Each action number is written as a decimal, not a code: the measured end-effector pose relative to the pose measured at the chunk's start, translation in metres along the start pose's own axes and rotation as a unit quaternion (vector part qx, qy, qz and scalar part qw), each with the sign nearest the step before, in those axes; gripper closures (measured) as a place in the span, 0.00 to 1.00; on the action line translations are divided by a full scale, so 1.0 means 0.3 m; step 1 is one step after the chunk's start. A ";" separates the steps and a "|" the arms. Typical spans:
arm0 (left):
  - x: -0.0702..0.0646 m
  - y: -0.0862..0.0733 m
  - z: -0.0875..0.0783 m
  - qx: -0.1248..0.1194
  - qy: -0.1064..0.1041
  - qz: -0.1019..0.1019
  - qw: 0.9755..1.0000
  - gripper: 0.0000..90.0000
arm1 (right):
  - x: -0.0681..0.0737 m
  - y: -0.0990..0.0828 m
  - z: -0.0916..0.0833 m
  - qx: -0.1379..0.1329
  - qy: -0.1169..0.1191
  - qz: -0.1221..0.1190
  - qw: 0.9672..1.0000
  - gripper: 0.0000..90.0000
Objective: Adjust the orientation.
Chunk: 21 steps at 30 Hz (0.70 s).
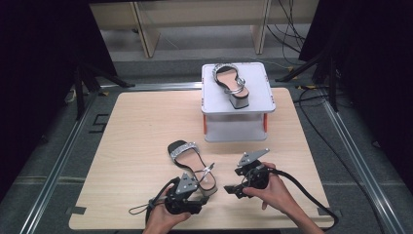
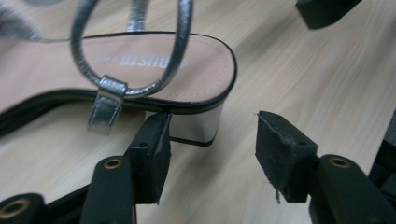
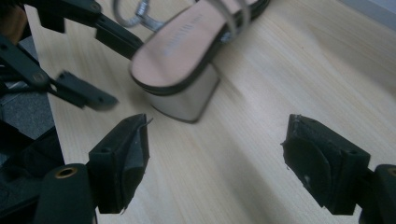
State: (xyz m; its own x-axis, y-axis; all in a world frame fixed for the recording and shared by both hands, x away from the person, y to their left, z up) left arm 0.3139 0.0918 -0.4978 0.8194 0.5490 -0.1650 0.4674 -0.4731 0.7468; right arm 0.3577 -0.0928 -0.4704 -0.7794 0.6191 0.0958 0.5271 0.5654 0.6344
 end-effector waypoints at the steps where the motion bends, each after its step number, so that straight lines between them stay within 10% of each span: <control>1: 0.001 0.004 0.006 0.008 0.002 0.012 1.000 0.48 | -0.007 0.003 0.002 -0.008 -0.001 -0.015 1.000 0.26; 21: 0.032 -0.204 -0.232 -0.012 0.053 -0.082 0.995 0.31 | 0.082 0.069 0.152 0.003 -0.030 -0.035 0.999 0.25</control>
State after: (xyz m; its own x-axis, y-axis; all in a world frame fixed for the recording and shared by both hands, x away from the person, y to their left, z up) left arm 0.2701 0.1738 -0.5003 0.6933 0.6870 -0.2178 0.5821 -0.3556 0.7312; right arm 0.3648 -0.0410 -0.4898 -0.7926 0.6097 0.0059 0.4746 0.6108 0.6338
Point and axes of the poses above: each handheld gripper's, and its own axes: z roughly forward along the jaws, y roughly out of its top, x roughly to its left, the point moved 5 cm from there along z, roughly forward along the jaws, and after that the axes turned 9 degrees about -y, right-handed, at the moved point
